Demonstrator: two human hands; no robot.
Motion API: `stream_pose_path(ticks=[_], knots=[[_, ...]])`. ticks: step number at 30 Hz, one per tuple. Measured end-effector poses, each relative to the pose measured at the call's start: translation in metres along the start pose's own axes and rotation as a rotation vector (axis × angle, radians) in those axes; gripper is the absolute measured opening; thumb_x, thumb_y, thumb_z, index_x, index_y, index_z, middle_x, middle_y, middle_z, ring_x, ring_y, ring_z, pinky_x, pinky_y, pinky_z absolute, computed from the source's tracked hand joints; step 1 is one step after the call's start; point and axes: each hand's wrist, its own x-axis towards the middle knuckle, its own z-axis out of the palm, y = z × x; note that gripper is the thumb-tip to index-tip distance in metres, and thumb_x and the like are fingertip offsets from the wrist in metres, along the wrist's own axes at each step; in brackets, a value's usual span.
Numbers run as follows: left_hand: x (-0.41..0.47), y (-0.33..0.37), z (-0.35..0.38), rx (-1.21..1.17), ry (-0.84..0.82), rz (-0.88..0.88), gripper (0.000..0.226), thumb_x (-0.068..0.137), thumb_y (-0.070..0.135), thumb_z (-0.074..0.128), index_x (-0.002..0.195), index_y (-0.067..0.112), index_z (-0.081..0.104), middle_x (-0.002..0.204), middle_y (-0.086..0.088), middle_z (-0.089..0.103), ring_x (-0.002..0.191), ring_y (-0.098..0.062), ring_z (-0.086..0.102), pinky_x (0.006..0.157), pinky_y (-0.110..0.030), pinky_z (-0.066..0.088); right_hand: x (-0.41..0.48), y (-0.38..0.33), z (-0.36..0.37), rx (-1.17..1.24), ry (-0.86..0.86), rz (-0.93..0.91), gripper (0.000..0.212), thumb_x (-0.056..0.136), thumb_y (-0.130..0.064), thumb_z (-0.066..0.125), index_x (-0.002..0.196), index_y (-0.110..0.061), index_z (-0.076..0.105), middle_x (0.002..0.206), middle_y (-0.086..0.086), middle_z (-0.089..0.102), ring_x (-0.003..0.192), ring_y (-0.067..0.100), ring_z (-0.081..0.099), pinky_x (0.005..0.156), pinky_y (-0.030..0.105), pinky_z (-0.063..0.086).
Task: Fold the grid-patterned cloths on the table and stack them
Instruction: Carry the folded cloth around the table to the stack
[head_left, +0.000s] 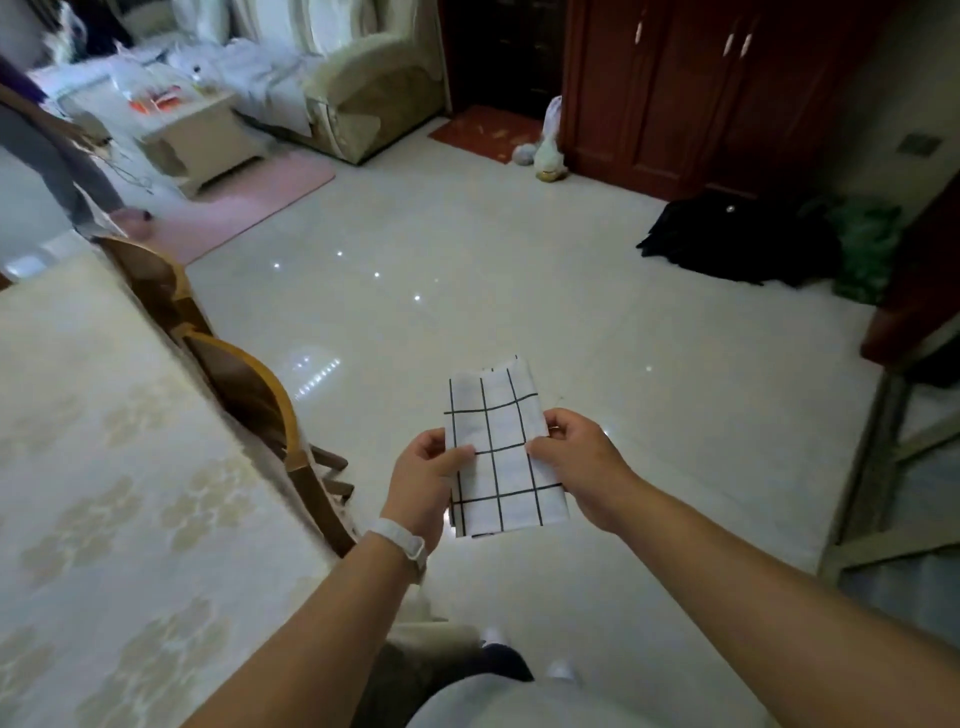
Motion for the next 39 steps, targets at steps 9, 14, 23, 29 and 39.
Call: stream_pose_path(ticks=[9,14,23,29,39], knots=[[0.073,0.023,0.023,-0.049,-0.006,-0.036,0.022,0.086,0.0,0.061,0.108,-0.002,0.06,0.108,-0.025,0.067,0.095,-0.041,0.066,0.084,-0.055,0.054,0.077,-0.018,-0.009,-0.014,0.033,0.036,0.02,0.078,-0.008,0.059,0.096,-0.014,0.066,0.095,0.011,0.073,0.091,0.034,0.07,0.08,0.047,0.059],[0.143,0.046,0.019,-0.07,0.006,-0.042,0.016,0.086,0.001,0.061,0.102,0.003,0.062,0.104,-0.021,0.069,0.089,-0.035,0.068,0.081,-0.051,0.057,0.147,-0.044,0.008,-0.051,0.034,0.072,0.02,0.077,-0.009,0.059,0.094,-0.014,0.066,0.094,0.011,0.073,0.092,0.034,0.07,0.084,0.051,0.057],[0.258,0.108,-0.012,-0.125,0.052,-0.02,0.014,0.086,0.0,0.059,0.099,0.004,0.061,0.097,-0.016,0.068,0.081,-0.028,0.066,0.067,-0.038,0.056,0.265,-0.116,0.062,-0.136,-0.007,0.069,0.026,0.068,-0.015,0.058,0.093,-0.014,0.066,0.097,0.012,0.072,0.091,0.034,0.069,0.085,0.051,0.057],[0.302,0.139,-0.046,-0.199,0.112,0.016,0.016,0.086,0.001,0.06,0.101,0.006,0.062,0.095,-0.011,0.069,0.076,-0.022,0.065,0.055,-0.027,0.051,0.313,-0.149,0.1,-0.172,-0.094,0.032,0.017,0.081,-0.004,0.055,0.093,-0.012,0.065,0.098,0.014,0.07,0.088,0.033,0.067,0.081,0.044,0.055],[0.363,0.164,-0.096,-0.283,0.305,-0.011,0.023,0.086,0.002,0.061,0.109,0.0,0.061,0.103,-0.02,0.069,0.087,-0.031,0.066,0.075,-0.04,0.057,0.401,-0.178,0.169,-0.236,-0.244,0.055,0.022,0.073,-0.009,0.057,0.094,-0.014,0.066,0.099,0.013,0.071,0.094,0.034,0.069,0.086,0.054,0.055]])
